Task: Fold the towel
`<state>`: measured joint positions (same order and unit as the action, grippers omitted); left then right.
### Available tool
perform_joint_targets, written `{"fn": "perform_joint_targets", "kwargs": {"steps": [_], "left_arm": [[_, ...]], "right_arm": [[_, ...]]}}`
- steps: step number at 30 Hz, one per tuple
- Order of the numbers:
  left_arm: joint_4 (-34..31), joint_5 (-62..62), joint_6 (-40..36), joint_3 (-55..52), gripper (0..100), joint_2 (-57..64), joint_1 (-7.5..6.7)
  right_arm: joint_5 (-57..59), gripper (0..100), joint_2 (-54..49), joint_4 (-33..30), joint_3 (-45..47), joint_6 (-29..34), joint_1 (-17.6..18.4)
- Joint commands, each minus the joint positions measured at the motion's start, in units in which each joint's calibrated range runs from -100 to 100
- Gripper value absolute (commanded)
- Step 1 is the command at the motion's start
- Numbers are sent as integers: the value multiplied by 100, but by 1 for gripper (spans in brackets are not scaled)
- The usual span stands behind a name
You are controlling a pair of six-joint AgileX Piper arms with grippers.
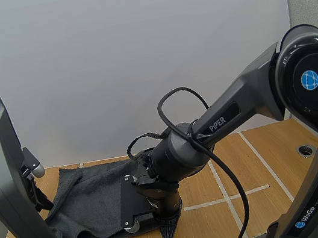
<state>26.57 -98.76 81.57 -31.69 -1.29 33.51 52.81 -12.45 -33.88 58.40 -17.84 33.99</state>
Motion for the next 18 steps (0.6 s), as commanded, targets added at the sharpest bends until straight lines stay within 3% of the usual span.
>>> {"fn": "perform_joint_targets", "kwargs": {"steps": [1, 2, 4, 11, 18], "left_arm": [[272, -124, 235, -295, 6, 61, -22], [272, -124, 364, -405, 0, 61, -22], [272, -124, 448, -602, 0, 61, -22], [90, -124, 432, -1018, 0, -53, -230], [-408, -124, 154, -1018, 0, -521, -230]], "right_arm": [[133, 0, -88, -54, 22, 29, 6], [133, 0, -88, -54, 22, 29, 6], [133, 0, -88, -54, 22, 29, 6], [133, 0, -88, -54, 22, 29, 6], [236, 0, -88, -54, 22, 29, 6]]}}
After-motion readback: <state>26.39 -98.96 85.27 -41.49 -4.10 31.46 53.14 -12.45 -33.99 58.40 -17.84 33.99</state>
